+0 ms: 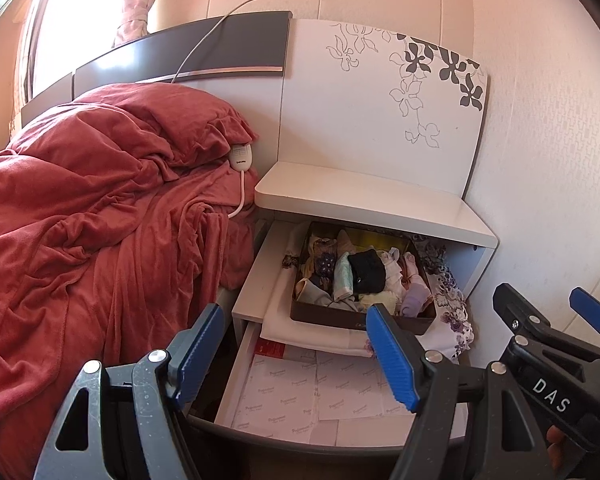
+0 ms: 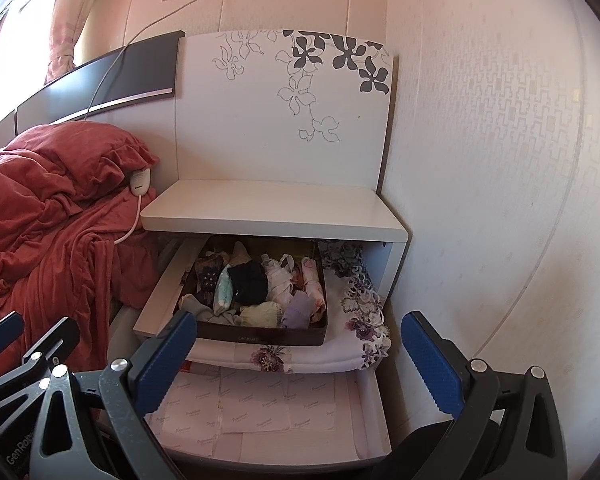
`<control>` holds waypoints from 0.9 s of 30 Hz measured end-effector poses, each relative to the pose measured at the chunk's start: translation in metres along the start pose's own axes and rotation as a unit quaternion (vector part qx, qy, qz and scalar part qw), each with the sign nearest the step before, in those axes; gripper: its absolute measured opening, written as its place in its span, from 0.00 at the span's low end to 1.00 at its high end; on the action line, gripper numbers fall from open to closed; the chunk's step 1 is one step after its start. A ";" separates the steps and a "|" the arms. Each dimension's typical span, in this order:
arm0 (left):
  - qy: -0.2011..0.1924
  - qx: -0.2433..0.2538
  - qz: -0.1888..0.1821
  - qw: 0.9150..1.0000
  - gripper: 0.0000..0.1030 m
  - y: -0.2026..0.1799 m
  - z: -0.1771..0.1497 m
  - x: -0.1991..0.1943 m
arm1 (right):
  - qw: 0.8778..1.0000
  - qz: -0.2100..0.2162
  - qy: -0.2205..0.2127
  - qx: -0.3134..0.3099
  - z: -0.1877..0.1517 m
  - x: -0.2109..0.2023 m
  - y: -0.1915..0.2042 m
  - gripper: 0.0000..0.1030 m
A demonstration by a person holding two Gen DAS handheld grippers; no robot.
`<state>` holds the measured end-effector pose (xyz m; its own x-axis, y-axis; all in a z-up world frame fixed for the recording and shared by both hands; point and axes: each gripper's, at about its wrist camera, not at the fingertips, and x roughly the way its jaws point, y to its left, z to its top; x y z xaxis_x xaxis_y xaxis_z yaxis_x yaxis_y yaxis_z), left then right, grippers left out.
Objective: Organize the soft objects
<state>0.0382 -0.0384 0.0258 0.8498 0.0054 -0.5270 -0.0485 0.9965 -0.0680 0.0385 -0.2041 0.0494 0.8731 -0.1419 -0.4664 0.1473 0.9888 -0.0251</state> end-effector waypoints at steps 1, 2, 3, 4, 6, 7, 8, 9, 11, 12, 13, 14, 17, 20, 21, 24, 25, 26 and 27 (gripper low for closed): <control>0.000 0.001 -0.001 1.000 0.73 0.000 0.000 0.000 | 1.000 0.000 0.001 0.000 0.000 0.000 0.000 1.00; 0.000 0.002 0.000 1.000 0.73 0.000 0.000 0.000 | 1.000 0.000 0.002 0.000 -0.001 0.000 0.000 1.00; 0.000 0.003 0.000 1.000 0.73 0.000 0.000 0.000 | 1.000 -0.001 0.003 0.001 -0.001 0.001 0.000 1.00; 0.000 0.004 0.000 1.000 0.73 0.000 0.000 0.001 | 1.000 -0.001 0.003 0.001 -0.001 0.001 0.000 1.00; 0.001 0.004 0.000 1.000 0.73 0.000 -0.001 0.001 | 1.000 -0.001 0.004 0.001 -0.001 0.002 0.000 1.00; 0.002 0.004 0.000 1.000 0.73 0.000 -0.001 0.001 | 1.000 -0.002 0.004 0.002 -0.001 0.002 0.000 1.00; 0.001 0.004 0.001 1.000 0.73 0.000 -0.001 0.001 | 1.000 -0.002 0.003 0.002 -0.001 0.002 0.000 1.00; 0.001 0.004 0.002 1.000 0.73 0.000 -0.001 0.001 | 1.000 -0.002 0.003 0.002 0.000 0.001 0.000 1.00; 0.001 0.004 0.001 1.000 0.73 0.000 -0.001 0.001 | 1.000 -0.002 0.002 0.003 -0.001 0.001 0.000 1.00; 0.001 0.005 0.001 1.000 0.73 0.000 -0.001 0.001 | 1.000 -0.002 0.002 0.003 -0.001 0.001 0.001 1.00; 0.002 0.005 0.001 1.000 0.73 0.000 -0.001 0.001 | 1.000 -0.002 0.002 0.003 -0.001 0.001 0.001 1.00; 0.001 0.005 0.001 1.000 0.72 -0.001 -0.001 0.001 | 1.000 -0.002 0.002 0.003 -0.001 0.001 0.001 1.00; 0.002 0.005 0.002 1.000 0.73 -0.001 -0.001 0.001 | 1.000 -0.002 0.002 0.004 -0.001 0.001 0.001 1.00; 0.002 0.007 0.002 1.000 0.73 -0.001 -0.002 0.001 | 1.000 -0.002 0.002 0.004 -0.001 0.001 0.001 1.00; 0.002 0.006 0.002 1.000 0.73 -0.001 -0.002 0.001 | 1.000 -0.002 0.002 0.004 -0.001 0.001 0.001 1.00; 0.002 0.007 0.002 1.000 0.73 -0.002 -0.002 0.001 | 1.000 -0.001 0.002 0.004 -0.001 0.001 0.001 1.00; 0.002 0.008 0.001 1.000 0.73 -0.001 -0.002 0.001 | 1.000 -0.002 0.003 0.004 -0.001 0.001 0.001 1.00; 0.002 0.007 0.001 1.000 0.73 -0.001 -0.002 0.001 | 1.000 -0.002 0.003 0.004 -0.001 0.001 0.001 1.00; 0.002 0.008 0.001 1.000 0.73 -0.001 -0.002 0.001 | 1.000 -0.002 0.003 0.005 -0.001 0.001 0.001 1.00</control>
<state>0.0386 -0.0397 0.0238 0.8474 0.0071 -0.5309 -0.0421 0.9977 -0.0539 0.0387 -0.2033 0.0483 0.8701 -0.1449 -0.4712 0.1546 0.9878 -0.0182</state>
